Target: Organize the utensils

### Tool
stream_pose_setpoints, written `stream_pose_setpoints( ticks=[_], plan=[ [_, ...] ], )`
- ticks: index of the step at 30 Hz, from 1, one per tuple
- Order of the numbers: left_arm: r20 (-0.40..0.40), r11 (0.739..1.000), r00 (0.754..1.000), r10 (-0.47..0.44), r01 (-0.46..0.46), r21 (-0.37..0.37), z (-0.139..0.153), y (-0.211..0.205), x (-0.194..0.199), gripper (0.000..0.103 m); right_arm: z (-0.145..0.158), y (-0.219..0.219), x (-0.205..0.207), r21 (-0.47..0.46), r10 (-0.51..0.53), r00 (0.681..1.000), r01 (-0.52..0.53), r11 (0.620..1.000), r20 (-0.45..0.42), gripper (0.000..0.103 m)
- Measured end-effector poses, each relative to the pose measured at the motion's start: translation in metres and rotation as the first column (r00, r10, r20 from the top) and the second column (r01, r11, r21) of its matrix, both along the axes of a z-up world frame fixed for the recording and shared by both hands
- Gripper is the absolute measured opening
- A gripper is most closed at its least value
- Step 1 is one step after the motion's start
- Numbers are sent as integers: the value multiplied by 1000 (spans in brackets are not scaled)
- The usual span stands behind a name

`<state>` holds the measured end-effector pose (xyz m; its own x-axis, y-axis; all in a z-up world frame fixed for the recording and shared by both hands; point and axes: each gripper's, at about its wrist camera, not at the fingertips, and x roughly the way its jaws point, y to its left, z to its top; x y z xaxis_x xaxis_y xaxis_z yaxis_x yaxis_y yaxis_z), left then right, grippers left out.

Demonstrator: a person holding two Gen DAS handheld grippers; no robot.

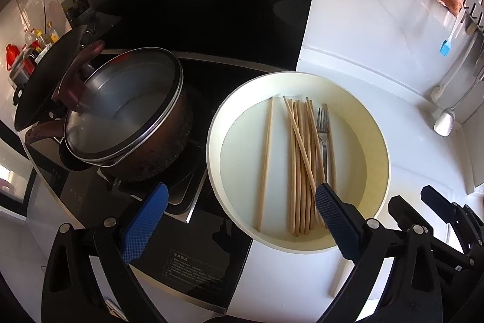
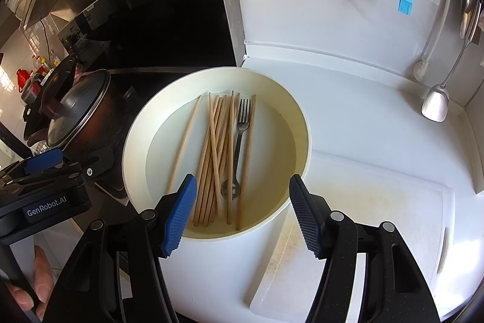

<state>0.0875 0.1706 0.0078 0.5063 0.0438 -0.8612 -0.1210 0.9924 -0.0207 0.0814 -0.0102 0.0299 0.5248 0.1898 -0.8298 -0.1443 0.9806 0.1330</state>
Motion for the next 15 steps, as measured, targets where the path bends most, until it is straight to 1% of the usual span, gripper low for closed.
stream_pose_setpoints(
  ticks=[7, 10, 15],
  plan=[
    [13, 1000, 1000, -3, 3, -20, 1, 2, -2, 96, 0, 0, 0, 1, 1, 1000, -1, 1000, 1, 61],
    [1, 1000, 1000, -3, 3, -7, 0, 1, -1, 96, 0, 0, 0, 1, 2, 1000, -2, 1000, 1, 61],
    [-11, 1000, 1000, -3, 2, -10, -2, 2, 2, 96, 0, 0, 0, 2, 1, 1000, -1, 1000, 1, 61]
  ],
)
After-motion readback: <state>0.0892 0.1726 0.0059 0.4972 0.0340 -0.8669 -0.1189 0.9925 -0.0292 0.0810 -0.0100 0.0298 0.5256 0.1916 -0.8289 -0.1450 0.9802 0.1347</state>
